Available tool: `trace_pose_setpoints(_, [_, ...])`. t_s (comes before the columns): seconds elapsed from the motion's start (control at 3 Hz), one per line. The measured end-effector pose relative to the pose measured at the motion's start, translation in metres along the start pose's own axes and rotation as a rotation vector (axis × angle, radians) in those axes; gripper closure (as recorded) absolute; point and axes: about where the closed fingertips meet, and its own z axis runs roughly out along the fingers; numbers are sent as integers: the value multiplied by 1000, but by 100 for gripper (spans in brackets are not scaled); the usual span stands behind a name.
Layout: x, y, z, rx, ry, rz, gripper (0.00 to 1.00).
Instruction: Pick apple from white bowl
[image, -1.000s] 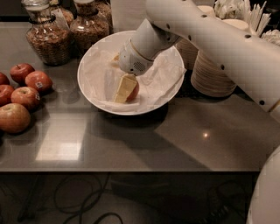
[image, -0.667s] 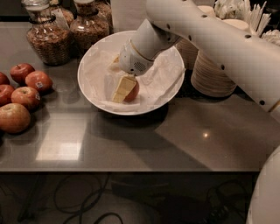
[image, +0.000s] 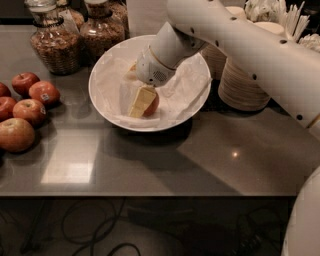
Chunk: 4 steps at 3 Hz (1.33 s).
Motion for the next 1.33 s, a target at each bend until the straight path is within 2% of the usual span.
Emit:
trace_pose_setpoints(0.67, [29, 12, -23, 22, 15, 39, 18])
trace_pose_setpoints(1.0, [29, 12, -23, 22, 15, 39, 15])
trace_pose_setpoints(1.33, [29, 12, -23, 22, 15, 39, 34])
